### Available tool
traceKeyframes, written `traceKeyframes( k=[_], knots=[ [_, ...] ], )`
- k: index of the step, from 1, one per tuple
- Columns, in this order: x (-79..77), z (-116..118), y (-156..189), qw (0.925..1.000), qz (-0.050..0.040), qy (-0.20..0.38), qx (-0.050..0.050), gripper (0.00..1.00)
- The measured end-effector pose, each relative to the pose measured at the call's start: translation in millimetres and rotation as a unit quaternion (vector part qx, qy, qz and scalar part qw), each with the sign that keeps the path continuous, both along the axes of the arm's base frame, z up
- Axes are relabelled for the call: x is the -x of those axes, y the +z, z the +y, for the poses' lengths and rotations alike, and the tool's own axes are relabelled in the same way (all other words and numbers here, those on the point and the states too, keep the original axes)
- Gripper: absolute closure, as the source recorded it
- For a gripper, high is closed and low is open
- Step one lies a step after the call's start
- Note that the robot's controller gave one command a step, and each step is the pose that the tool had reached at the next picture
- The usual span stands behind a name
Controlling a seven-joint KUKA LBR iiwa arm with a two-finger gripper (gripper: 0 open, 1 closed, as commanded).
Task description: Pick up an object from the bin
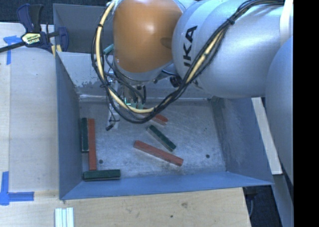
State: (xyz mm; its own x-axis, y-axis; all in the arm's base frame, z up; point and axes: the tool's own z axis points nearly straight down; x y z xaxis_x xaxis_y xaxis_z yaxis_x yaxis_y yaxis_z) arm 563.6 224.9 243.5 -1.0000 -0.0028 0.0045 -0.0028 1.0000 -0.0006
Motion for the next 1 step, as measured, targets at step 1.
traceKeyframes(
  k=[1],
  knots=[
    [-63.4, -69.1, -108.0, 0.999, -0.0007, 0.045, 0.001, 0.0]
  ],
)
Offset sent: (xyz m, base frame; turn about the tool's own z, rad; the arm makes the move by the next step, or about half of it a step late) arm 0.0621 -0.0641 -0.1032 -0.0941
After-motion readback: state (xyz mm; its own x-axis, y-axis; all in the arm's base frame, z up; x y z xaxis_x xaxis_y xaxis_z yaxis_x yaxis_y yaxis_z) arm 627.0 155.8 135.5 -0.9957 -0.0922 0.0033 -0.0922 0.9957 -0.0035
